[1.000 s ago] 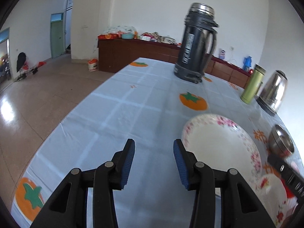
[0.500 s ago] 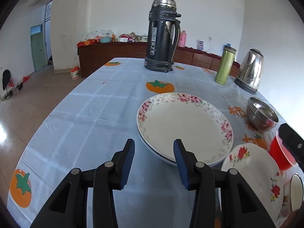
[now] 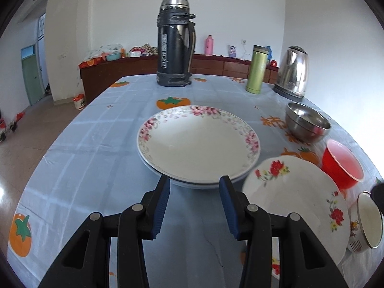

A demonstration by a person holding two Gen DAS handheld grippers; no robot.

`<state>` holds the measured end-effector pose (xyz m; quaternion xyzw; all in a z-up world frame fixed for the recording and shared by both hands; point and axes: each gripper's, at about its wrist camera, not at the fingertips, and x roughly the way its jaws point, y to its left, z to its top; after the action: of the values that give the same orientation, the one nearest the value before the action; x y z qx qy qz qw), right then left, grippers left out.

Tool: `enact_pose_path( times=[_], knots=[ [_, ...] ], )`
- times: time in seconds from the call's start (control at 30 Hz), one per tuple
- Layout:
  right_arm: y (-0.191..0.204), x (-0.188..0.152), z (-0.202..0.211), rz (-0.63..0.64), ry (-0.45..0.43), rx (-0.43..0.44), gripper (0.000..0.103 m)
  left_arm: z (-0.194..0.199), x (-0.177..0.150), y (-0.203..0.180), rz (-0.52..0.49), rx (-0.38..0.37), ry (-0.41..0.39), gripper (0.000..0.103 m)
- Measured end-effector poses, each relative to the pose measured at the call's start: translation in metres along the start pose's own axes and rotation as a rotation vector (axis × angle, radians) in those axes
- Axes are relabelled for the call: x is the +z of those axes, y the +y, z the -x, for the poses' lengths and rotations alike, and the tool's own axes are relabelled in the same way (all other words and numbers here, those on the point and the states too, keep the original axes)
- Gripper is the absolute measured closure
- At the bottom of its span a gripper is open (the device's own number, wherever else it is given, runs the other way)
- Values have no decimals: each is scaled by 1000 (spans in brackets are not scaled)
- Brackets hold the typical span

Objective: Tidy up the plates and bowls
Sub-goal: 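Withdraw the left tool and move it toward the red-flower plate, then grip the rim of the red-flower plate with the left tool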

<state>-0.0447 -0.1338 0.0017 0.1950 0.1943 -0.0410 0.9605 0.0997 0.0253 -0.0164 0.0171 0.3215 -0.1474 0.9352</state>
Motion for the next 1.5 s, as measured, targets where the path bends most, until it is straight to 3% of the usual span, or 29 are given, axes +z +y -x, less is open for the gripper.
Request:
enact_pose_path(
  times=[0.2,0.37,0.73,0.8,0.87,1.07,1.17,1.37,1.5],
  knots=[
    [2,-21,21,24,64,4,44,0,-4,-5,15,-36,15,49],
    [-4,-31,24,-26,134,9,42,-2,-6,-7,14,-28,26,49],
    [-16,-47,11,-111,265,32,39,-6,-10,-7,22,-26,63,49],
    [-22,-49,6,-140,281,31,39,-7,-10,-5,31,-19,64,43],
    [-26,-48,4,-158,283,26,39,-8,-9,-4,35,-17,69,37],
    [-35,-45,-16,-183,337,-5,39,-12,-10,-12,11,-48,97,37],
    [-35,-39,-21,-163,321,-27,39,-17,-11,-15,21,-103,127,37],
    [-44,-31,-33,-159,322,-76,40,-30,-13,-21,52,-117,197,37],
    [-43,-30,-38,-134,325,-90,52,-30,-14,-29,21,-106,197,37]
  ],
)
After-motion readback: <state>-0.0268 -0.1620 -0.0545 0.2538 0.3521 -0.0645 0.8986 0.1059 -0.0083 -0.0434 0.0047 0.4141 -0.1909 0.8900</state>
